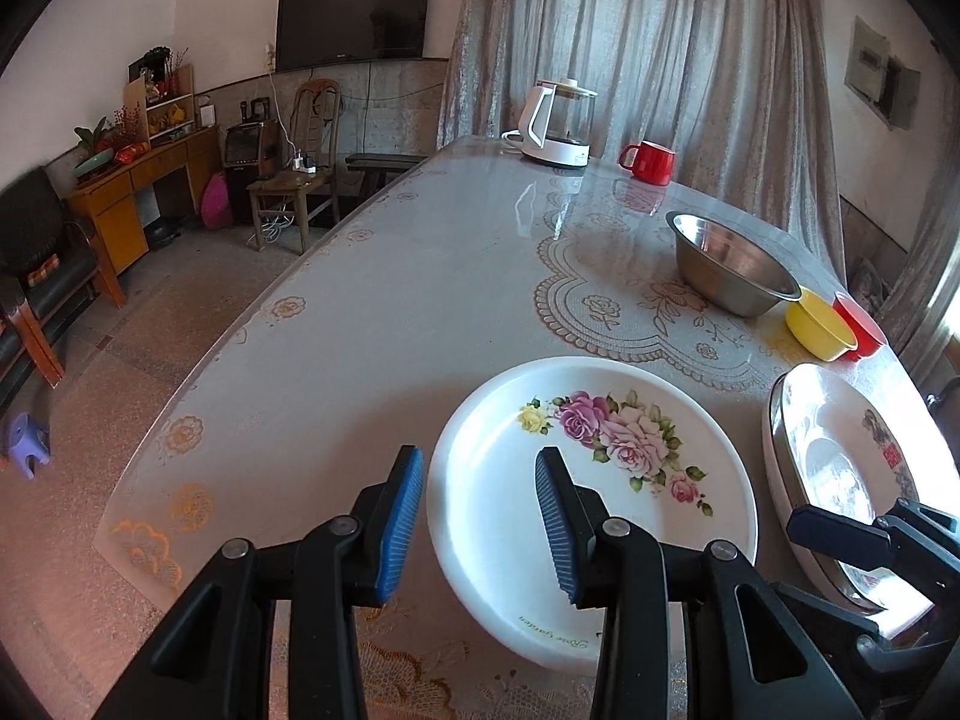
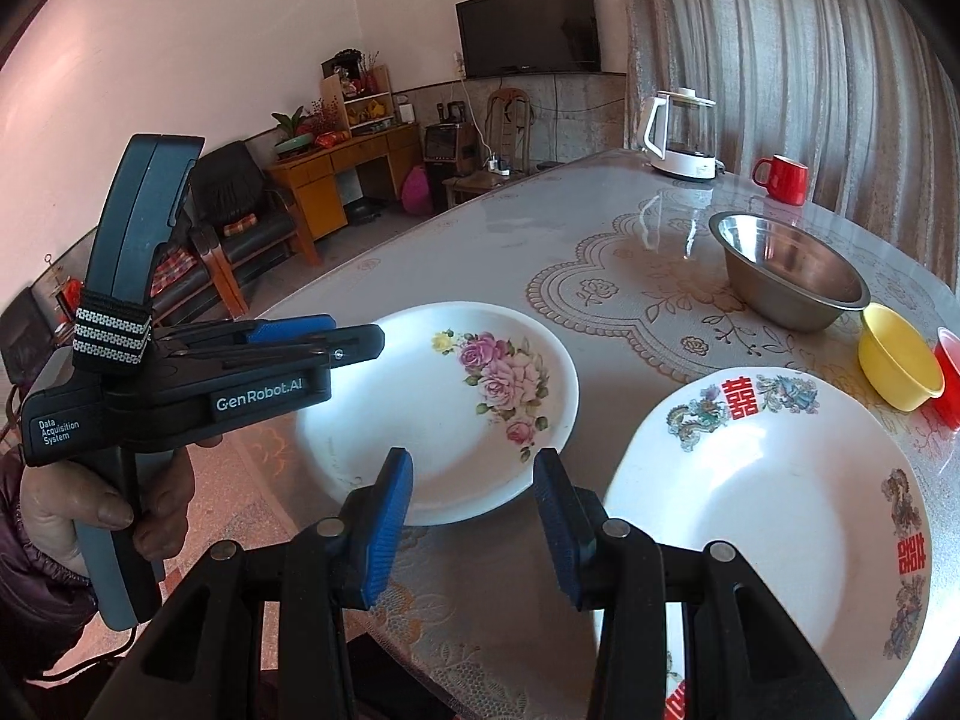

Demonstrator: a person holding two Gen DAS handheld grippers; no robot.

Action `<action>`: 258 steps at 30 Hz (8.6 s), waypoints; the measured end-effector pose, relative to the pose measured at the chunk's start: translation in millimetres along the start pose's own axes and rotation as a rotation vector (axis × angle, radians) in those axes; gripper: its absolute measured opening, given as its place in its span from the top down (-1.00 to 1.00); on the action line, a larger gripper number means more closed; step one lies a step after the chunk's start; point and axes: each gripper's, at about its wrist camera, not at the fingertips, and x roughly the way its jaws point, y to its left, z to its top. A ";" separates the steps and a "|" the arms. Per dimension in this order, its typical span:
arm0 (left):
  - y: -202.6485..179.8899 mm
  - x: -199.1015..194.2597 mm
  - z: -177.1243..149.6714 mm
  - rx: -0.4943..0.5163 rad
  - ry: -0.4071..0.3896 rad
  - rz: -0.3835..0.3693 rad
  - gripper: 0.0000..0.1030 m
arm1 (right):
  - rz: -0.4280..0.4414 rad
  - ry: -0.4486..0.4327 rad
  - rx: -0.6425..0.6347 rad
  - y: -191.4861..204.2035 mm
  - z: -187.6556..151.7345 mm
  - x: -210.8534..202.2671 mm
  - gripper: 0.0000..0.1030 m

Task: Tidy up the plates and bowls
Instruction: 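Grasp the rim of the rose-print plate with the right gripper and lift, then carry the rose-print plate over the red-character plate stack, then lower the rose-print plate flat onto the red-character plate stack, then open the right gripper to release the rose-print plate and withdraw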

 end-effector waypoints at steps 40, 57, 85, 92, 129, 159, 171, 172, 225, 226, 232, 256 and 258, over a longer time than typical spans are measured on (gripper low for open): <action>5.9 5.2 -33.0 -0.081 0.045 -0.149 0.25 | -0.041 0.325 -0.155 -35.3 63.5 85.6 0.11; 15.2 29.1 8.5 -0.103 0.013 -0.091 0.31 | -0.019 0.313 -0.049 -44.4 69.8 106.4 0.27; 11.2 33.8 -5.4 -0.186 0.028 -0.006 0.59 | 0.023 0.343 -0.067 -42.9 66.5 109.2 0.17; 12.1 20.5 -3.3 -0.183 0.004 -0.008 0.57 | 0.038 0.295 -0.067 -41.3 65.4 97.7 0.17; -125.3 -23.2 23.2 0.145 -0.078 -0.350 0.58 | -0.158 0.013 0.255 -119.1 -6.0 -62.8 0.35; -175.2 14.6 -6.2 0.313 0.047 -0.369 0.49 | -0.340 0.032 0.367 -141.3 -58.0 -73.6 0.28; -175.7 12.4 -11.1 0.332 0.036 -0.375 0.42 | -0.411 0.020 0.343 -136.2 -58.3 -73.9 0.26; -175.3 12.4 -11.1 0.332 0.035 -0.375 0.42 | -0.420 0.018 0.339 -135.5 -58.5 -74.0 0.26; -160.6 6.5 -15.5 0.303 0.044 -0.254 0.14 | -0.450 -0.032 0.347 -121.1 -69.5 -83.6 0.13; -160.6 6.1 -15.7 0.303 0.045 -0.253 0.14 | -0.453 -0.032 0.347 -119.4 -69.9 -83.5 0.13; -157.4 3.1 -15.8 0.284 0.044 -0.253 0.13 | -0.466 -0.030 0.349 -115.2 -70.0 -81.7 0.13; -161.0 -4.1 -4.8 0.323 -0.030 -0.146 0.13 | -0.464 -0.079 0.363 -118.4 -72.0 -95.0 0.13; -162.0 -3.5 -4.3 0.328 -0.029 -0.142 0.13 | -0.467 -0.087 0.366 -121.4 -71.1 -97.3 0.12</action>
